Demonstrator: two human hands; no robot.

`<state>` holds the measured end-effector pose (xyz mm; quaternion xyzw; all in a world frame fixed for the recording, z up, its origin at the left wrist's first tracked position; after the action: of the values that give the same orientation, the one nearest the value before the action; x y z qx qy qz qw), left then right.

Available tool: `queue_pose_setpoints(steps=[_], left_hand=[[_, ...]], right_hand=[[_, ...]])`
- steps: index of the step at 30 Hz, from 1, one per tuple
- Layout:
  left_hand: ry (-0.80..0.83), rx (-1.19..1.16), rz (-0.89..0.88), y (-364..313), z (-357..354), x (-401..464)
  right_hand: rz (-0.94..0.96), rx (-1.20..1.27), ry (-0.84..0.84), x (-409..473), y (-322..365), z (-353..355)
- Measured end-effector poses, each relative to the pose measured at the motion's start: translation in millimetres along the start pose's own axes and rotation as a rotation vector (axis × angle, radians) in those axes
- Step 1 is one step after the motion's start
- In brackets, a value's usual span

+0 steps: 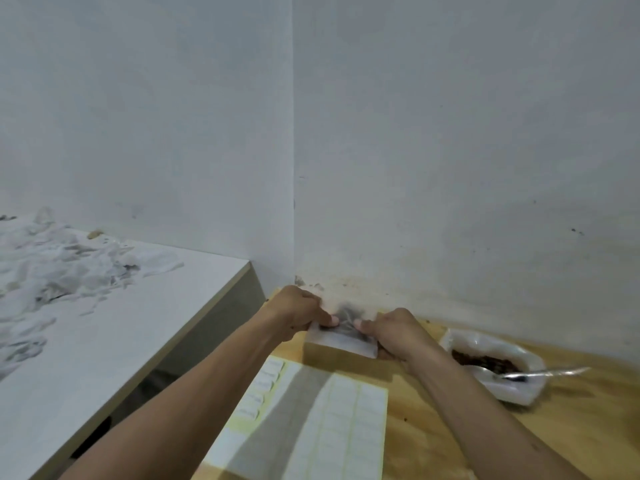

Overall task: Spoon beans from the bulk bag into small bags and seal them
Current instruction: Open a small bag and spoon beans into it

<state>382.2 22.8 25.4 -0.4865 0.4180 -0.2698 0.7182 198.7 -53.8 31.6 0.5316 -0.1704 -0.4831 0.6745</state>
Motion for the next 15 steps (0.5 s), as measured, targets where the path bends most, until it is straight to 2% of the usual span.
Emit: queue_pose_setpoints(steps=[7, 12, 15], left_hand=[[-0.216, 0.12, -0.057, 28.0, 19.9, 16.8], [-0.265, 0.415, -0.164, 38.0, 29.2, 29.4], [-0.24, 0.581, -0.235, 34.6, 33.4, 33.9]], right_hand=[[0.024, -0.127, -0.079, 33.4, -6.1, -46.7], [0.145, -0.508, -0.159, 40.4, -2.3, -67.6], [0.174, -0.668, -0.125, 43.8, 0.9, -80.5]])
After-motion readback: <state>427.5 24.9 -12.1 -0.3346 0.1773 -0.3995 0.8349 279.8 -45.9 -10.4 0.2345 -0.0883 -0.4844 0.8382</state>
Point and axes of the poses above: each hand's wrist, its own x-axis towards the middle knuckle, its own z-axis out of the back of the hand, y = z × x, the point moved 3 cm from there along x, towards the middle knuckle
